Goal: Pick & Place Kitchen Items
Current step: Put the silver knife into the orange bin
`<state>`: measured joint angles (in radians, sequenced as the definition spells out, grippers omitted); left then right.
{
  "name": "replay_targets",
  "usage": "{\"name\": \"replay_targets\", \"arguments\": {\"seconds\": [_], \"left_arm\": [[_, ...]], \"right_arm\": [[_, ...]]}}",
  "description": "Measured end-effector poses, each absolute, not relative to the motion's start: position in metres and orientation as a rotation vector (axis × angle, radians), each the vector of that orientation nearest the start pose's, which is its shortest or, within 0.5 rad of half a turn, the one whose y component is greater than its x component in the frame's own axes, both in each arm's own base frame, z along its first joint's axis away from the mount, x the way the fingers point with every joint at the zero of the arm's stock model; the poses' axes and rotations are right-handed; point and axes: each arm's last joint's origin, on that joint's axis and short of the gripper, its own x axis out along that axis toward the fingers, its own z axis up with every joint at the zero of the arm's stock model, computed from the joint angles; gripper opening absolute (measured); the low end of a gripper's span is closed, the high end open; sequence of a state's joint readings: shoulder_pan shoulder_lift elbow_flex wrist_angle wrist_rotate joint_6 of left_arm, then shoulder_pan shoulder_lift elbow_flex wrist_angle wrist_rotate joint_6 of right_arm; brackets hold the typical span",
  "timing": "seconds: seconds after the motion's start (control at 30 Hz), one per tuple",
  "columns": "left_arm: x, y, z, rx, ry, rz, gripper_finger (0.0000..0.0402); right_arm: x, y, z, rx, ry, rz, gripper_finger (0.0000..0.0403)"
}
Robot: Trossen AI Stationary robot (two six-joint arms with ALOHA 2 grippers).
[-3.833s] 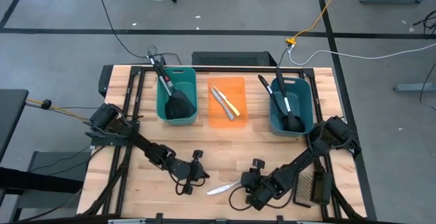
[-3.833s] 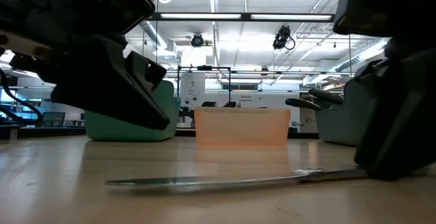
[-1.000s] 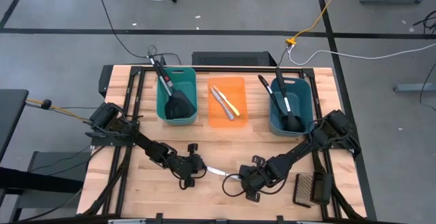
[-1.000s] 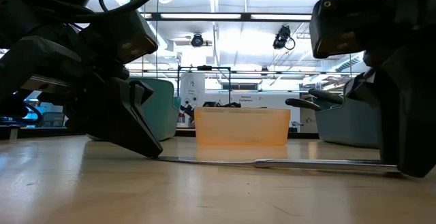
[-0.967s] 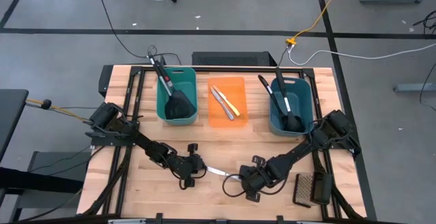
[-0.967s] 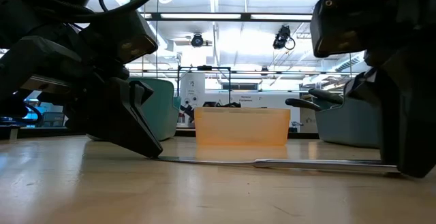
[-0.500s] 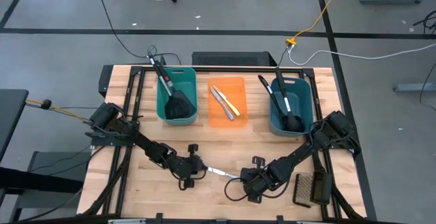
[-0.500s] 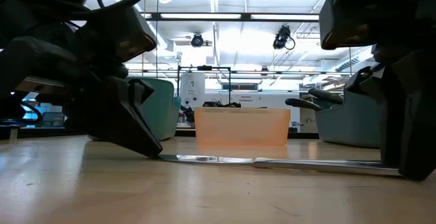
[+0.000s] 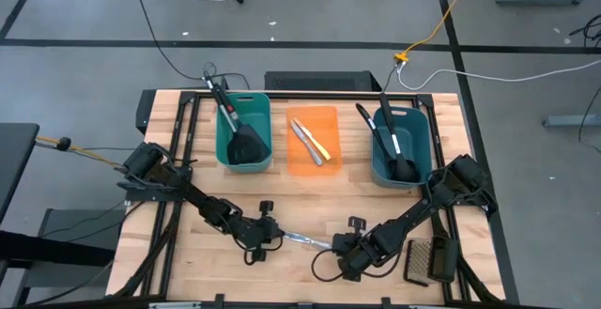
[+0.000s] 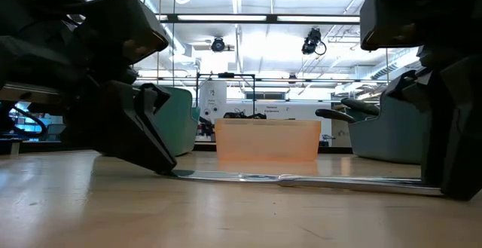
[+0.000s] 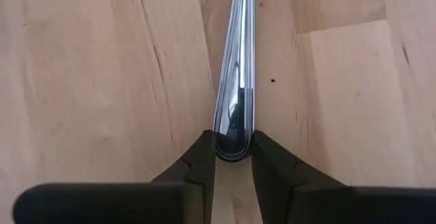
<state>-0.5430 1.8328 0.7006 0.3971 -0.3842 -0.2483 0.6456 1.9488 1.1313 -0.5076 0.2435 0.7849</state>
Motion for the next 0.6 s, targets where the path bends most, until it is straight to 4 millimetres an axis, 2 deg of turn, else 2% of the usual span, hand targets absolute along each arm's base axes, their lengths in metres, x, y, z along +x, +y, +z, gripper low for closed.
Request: {"name": "replay_targets", "arguments": {"seconds": [0.27, 0.5, 0.6], "left_arm": [[0.277, -0.154, 0.099, 0.111, 0.661, -0.073, 0.0027], [0.282, -0.158, 0.111, 0.155, 0.617, -0.108, 0.0027], [0.283, -0.156, 0.114, 0.177, 0.598, -0.057, 0.0030]], "right_arm": [[0.284, 0.207, 0.119, 0.091, 1.214, -0.154, 0.0075], [0.282, 0.206, 0.118, 0.040, 1.203, -0.194, 0.0075], [0.281, 0.206, 0.118, 0.031, 1.200, -0.194, 0.0075]]}}
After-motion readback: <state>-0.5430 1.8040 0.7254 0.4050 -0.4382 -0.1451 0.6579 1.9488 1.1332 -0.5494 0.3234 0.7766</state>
